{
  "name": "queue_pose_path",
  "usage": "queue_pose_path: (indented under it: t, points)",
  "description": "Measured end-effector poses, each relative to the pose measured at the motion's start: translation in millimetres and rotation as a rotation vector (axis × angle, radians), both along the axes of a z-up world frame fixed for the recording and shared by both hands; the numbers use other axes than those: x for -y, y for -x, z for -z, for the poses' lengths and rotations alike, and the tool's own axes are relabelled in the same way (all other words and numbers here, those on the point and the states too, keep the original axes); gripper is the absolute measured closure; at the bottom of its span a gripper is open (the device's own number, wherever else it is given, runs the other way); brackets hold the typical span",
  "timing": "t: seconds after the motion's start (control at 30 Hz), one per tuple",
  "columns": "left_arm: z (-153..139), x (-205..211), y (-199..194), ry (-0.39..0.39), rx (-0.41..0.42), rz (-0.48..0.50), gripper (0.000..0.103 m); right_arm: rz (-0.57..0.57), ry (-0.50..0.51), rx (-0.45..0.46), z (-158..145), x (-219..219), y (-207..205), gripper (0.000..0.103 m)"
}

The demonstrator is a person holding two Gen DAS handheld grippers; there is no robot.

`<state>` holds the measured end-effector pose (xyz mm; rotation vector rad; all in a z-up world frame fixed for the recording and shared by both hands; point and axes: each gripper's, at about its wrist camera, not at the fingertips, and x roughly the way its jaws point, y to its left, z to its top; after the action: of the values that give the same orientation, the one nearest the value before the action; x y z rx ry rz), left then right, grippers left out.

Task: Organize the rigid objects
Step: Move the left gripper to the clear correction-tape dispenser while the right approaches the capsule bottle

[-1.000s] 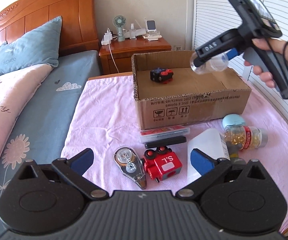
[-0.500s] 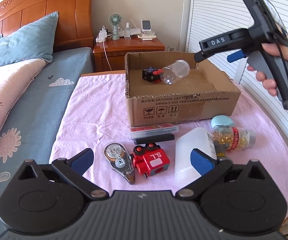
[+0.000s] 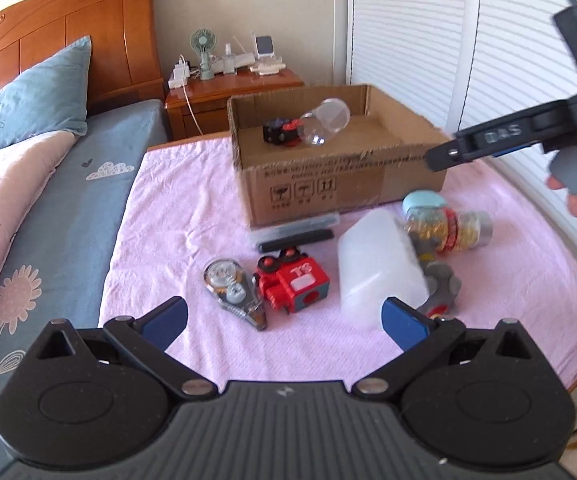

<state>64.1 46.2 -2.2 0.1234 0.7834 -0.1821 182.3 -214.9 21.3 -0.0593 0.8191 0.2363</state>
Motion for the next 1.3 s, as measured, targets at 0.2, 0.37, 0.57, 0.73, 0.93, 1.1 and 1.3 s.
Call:
queue_pose_path:
  t: [0.2,0.37,0.57,0.73,0.93,1.1,1.3]
  points:
    - [22.2,-23.1,-17.1,-0.002,-0.048,-0.008,0.001,0.054,-0.067,-0.018,8.4,11.8,20.8,0.0]
    - [27.1,-38.1,-48.8,0.044,-0.046,-0.042,0.001,0.109,-0.074,-0.028,13.2,16.9,23.2,0.0]
    - [32.5,-53.3,-99.4,-0.014,-0.038,-0.15,0.001,0.125,-0.048,-0.013,10.8,17.1,25.8,0.0]
    - [49.6,-67.0,-141.0,-0.029,-0.086,-0.203,0.001,0.13,-0.039,-0.013,9.9,16.9,24.2,0.0]
    - [68.1,-66.9,-161.2,-0.087,-0.161,-0.2,0.001,0.12,-0.032,-0.014,9.9,13.3,24.6,0.0]
    - [66.6,-65.3,-146.7,-0.122,-0.181,-0.172,0.001,0.11,-0.041,-0.005,7.6,12.3,25.9,0.0]
    - [65.0,-65.8,-114.2,-0.1,-0.227,-0.125,0.001,0.095,-0.052,0.001,5.8,11.3,29.0,0.0]
